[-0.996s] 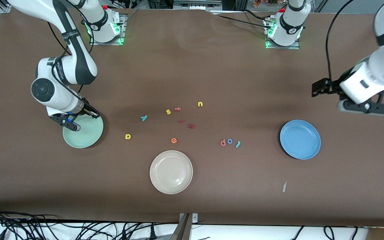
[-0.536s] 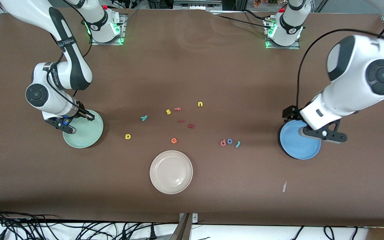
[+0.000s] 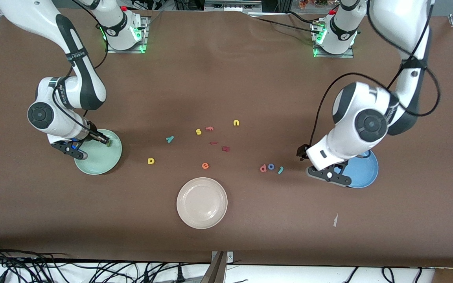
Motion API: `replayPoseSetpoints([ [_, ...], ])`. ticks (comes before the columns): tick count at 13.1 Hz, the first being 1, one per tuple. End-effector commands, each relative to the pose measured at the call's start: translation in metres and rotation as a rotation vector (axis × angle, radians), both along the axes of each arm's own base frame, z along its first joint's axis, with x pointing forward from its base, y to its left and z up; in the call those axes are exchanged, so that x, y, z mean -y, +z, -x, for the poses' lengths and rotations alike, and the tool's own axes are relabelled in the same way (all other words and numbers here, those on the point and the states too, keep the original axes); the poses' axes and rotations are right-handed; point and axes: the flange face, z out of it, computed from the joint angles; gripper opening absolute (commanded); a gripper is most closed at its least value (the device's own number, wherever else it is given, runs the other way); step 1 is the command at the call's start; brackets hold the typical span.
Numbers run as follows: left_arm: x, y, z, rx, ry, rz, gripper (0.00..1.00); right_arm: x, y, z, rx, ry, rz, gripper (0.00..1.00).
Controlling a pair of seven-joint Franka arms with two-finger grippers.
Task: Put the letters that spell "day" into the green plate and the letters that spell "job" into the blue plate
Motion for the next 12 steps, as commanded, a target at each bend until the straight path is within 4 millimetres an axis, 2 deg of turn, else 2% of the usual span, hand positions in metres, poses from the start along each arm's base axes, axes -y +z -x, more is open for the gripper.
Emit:
replayPoseSetpoints([
  [1,-0.001,-0.028,-0.006,-0.018,-0.017,-0.020,1.00,-0.008,0.009,-0.004,0.006,0.012,-0.012,0.98],
  [2,-0.003,-0.043,-0.008,-0.035,-0.011,-0.025,1.00,-0.014,0.014,-0.003,0.001,0.010,-0.016,0.98],
  [4,0.005,-0.047,-0.013,0.038,-0.014,0.000,1.00,-0.035,0.025,0.002,-0.009,-0.002,-0.023,0.98],
  [5,0.011,-0.060,-0.013,0.034,-0.020,0.001,1.00,-0.050,0.032,0.004,-0.007,-0.023,-0.024,0.98],
  [8,0.035,-0.098,-0.011,0.066,-0.030,0.010,1.00,-0.100,0.034,0.012,-0.006,-0.095,-0.029,0.98],
  [12,0.056,-0.127,-0.002,0.067,-0.043,0.007,0.97,-0.162,0.036,0.028,0.005,-0.239,-0.029,0.98],
])
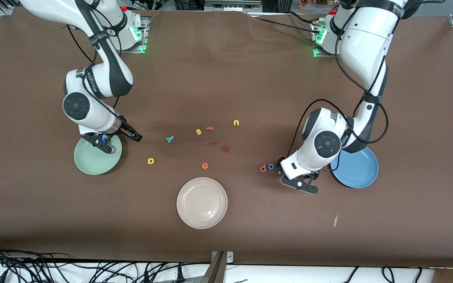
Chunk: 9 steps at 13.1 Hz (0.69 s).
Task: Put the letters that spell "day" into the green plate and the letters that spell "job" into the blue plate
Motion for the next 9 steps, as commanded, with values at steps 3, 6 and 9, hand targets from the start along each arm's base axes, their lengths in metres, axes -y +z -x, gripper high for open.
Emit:
replayPoseSetpoints([
  [3,0.023,-0.020,0.008,-0.006,0.060,-0.018,0.94,-0.055,-0.004,0.019,0.021,-0.163,-0.016,0.98],
  [6,0.031,-0.040,0.013,-0.001,0.046,-0.026,0.92,-0.100,-0.020,0.034,0.047,-0.226,-0.014,0.98],
  [9,0.028,-0.042,0.012,0.023,-0.006,-0.079,0.85,-0.109,-0.046,0.035,0.060,-0.251,-0.030,0.98],
])
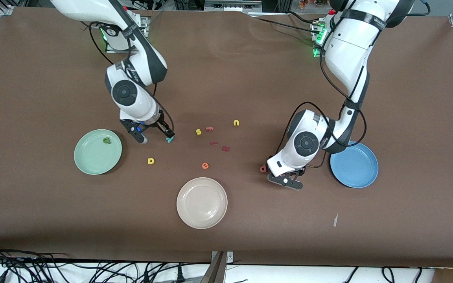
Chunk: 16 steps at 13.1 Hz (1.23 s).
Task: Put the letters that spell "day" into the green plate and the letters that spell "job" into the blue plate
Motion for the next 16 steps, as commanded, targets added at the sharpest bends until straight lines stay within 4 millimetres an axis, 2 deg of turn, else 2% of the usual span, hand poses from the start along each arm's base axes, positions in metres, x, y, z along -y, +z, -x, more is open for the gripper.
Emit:
replayPoseSetpoints([
  [1,-0.002,0.005,-0.006,0.033,-0.013,-0.032,0.85,0.003,-0.020,-0.003,0.011,-0.037,-0.010,0.98],
  [4,-0.003,0.004,-0.006,0.031,-0.009,-0.032,0.83,0.003,-0.038,-0.003,0.012,-0.040,-0.016,0.97],
  [8,-0.003,0.002,-0.006,0.030,-0.009,-0.032,0.63,0.007,-0.056,-0.008,0.037,-0.027,-0.017,0.94],
  [10,-0.002,0.002,-0.006,0.030,-0.010,-0.033,0.50,0.014,-0.055,-0.015,0.049,-0.026,-0.011,0.92],
  [13,-0.002,0.001,-0.005,0.029,-0.010,-0.034,0.45,0.015,-0.062,-0.019,0.050,-0.022,-0.007,0.92],
  [14,-0.002,0.001,-0.005,0.029,-0.010,-0.034,0.41,0.013,-0.063,-0.018,0.053,-0.020,-0.009,0.90],
  [16,-0.002,0.001,-0.006,0.029,-0.011,-0.034,0.23,0.013,-0.069,-0.017,0.051,-0.019,-0.010,0.86],
])
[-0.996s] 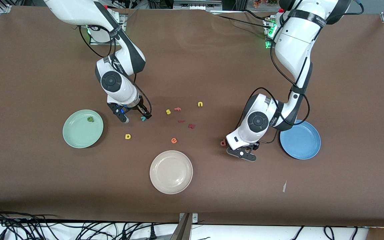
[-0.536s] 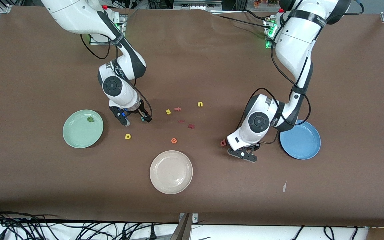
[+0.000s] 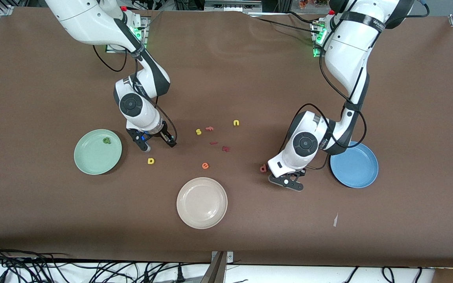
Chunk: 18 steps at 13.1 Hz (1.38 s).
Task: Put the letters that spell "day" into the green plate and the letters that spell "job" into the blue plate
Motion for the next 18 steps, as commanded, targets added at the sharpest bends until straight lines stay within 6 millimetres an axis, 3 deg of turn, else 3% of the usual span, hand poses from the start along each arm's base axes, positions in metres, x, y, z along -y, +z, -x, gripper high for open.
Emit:
replayPoseSetpoints([
  [1,0.003,0.001,-0.002,0.019,-0.012,-0.024,0.14,-0.003,-0.006,-0.005,0.017,0.006,-0.003,0.82],
  [3,0.003,0.002,-0.002,0.021,-0.012,-0.023,0.00,-0.007,-0.007,-0.003,0.017,0.009,-0.004,0.72],
  [5,-0.002,0.013,-0.006,0.030,-0.006,-0.021,0.00,-0.007,-0.008,-0.002,0.015,0.007,-0.004,0.59],
  [8,-0.054,0.052,-0.026,0.017,0.066,-0.027,0.00,-0.007,-0.009,-0.002,0.013,0.007,-0.003,0.40],
  [11,-0.102,0.081,-0.030,-0.056,0.133,-0.038,0.00,-0.006,-0.009,-0.003,0.014,0.009,-0.003,0.17],
  [14,-0.158,0.088,-0.015,-0.114,0.120,-0.029,0.00,-0.006,-0.009,-0.003,0.014,0.014,-0.004,0.01],
  [18,-0.218,0.080,0.005,-0.164,0.051,-0.031,0.00,-0.010,0.006,-0.011,0.018,0.029,0.002,0.00],
])
